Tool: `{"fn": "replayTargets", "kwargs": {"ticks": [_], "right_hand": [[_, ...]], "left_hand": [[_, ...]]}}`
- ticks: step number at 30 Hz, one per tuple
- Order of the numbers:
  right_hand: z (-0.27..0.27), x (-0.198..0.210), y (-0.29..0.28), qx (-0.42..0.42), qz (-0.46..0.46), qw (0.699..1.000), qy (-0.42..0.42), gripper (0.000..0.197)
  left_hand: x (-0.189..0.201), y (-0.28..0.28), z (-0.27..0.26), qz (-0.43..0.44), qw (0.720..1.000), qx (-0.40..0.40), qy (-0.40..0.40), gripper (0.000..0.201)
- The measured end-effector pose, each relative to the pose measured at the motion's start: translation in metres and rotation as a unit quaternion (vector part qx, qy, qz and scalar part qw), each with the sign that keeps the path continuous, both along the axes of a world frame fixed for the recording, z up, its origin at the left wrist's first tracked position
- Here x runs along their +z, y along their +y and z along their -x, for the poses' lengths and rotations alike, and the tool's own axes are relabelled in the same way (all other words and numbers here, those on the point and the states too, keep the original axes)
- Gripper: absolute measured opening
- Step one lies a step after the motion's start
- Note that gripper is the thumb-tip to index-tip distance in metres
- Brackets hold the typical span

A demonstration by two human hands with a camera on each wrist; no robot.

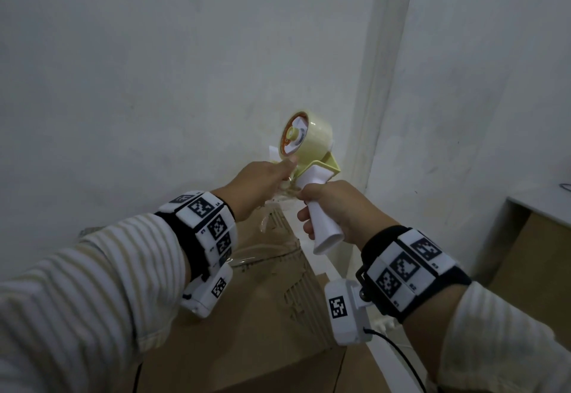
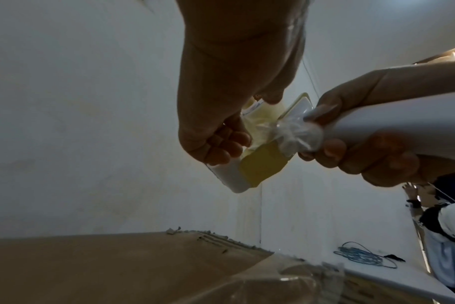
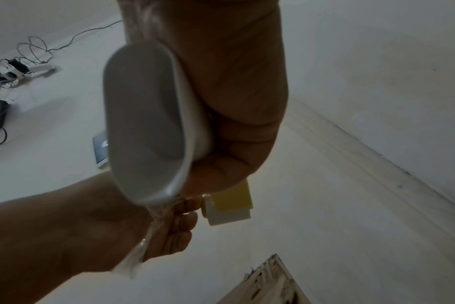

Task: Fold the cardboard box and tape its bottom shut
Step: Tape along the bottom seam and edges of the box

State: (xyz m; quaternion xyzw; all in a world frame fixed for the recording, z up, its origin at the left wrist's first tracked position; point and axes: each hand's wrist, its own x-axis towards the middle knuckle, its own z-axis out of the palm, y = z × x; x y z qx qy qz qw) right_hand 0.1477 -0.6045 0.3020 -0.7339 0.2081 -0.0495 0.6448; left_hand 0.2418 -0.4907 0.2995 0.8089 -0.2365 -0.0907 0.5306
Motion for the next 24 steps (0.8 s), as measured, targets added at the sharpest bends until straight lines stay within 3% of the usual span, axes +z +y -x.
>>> {"fn": "replayTargets", "kwargs": {"ticks": [3, 6, 8, 11, 14, 17, 24], "right_hand": [[0.000, -0.001, 0.003, 0.005, 0.024, 1.000, 0.008, 0.014], [0.002, -0.001, 0.003, 0.013, 0.042, 0.999, 0.015, 0.012], [0.003, -0.001, 0.004, 0.015, 0.044, 0.999, 0.015, 0.012], [0.004, 0.000, 0.003, 0.017, 0.041, 0.999, 0.014, 0.013], [0.006, 0.000, 0.001, 0.018, 0.041, 0.999, 0.012, 0.011], [0.006, 0.001, 0.002, 0.018, 0.044, 0.999, 0.008, 0.010], [0.003, -0.003, 0.005, 0.023, 0.056, 0.998, 0.024, 0.020]], "left_hand": [[0.001, -0.001, -0.003, -0.027, 1.000, 0.005, 0.006, 0.024], [0.004, 0.002, -0.009, -0.054, 0.998, 0.030, 0.014, 0.010], [0.006, 0.005, -0.010, -0.065, 0.997, 0.032, 0.013, 0.012], [0.007, 0.011, -0.011, -0.129, 0.990, -0.009, -0.065, 0.026], [0.007, 0.019, -0.012, -0.072, 0.994, -0.084, -0.010, 0.031], [0.002, 0.023, -0.017, -0.022, 0.995, -0.090, 0.024, 0.036], [0.004, 0.032, -0.017, -0.080, 0.988, -0.121, -0.056, 0.017]]}}
